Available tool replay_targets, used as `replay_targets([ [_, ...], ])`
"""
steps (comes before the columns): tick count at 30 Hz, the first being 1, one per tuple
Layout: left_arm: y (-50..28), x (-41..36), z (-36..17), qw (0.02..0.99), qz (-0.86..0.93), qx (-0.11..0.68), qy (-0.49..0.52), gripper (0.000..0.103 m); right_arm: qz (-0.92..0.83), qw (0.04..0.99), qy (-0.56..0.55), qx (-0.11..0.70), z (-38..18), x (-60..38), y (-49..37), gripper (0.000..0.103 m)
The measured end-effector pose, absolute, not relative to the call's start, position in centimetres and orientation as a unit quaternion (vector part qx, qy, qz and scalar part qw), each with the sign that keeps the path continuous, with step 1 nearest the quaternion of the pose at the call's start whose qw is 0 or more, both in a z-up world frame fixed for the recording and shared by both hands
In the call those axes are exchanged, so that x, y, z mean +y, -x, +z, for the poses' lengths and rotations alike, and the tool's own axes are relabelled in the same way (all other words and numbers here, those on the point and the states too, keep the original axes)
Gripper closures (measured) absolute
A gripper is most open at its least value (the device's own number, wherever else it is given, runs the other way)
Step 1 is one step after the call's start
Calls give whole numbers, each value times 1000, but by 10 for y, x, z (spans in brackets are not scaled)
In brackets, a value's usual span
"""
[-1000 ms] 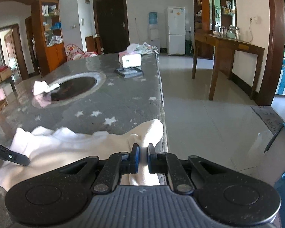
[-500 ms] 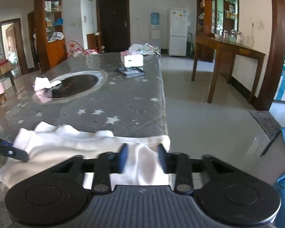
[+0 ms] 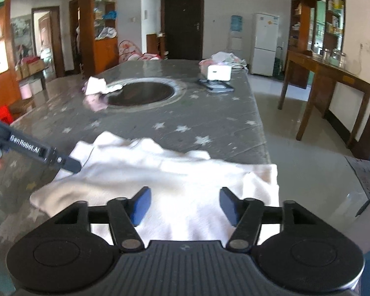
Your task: Fold clothes
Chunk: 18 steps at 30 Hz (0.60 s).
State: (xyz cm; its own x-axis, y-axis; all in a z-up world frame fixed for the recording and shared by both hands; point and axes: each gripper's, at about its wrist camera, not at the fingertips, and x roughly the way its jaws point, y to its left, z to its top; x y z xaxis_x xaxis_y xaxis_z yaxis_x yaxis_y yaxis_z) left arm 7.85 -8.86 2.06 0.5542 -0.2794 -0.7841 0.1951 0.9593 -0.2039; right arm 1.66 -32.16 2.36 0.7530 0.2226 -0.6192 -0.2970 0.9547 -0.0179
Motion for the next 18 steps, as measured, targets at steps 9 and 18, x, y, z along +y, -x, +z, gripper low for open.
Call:
replay_targets([
  [9,-63,-92,26,891,-123,436,21,31,138,933,53,328,13,-315,-4,21],
  [18,-44,-91,33,903,-106,416,7,13,130,936,54,321,14,-313,5,8],
])
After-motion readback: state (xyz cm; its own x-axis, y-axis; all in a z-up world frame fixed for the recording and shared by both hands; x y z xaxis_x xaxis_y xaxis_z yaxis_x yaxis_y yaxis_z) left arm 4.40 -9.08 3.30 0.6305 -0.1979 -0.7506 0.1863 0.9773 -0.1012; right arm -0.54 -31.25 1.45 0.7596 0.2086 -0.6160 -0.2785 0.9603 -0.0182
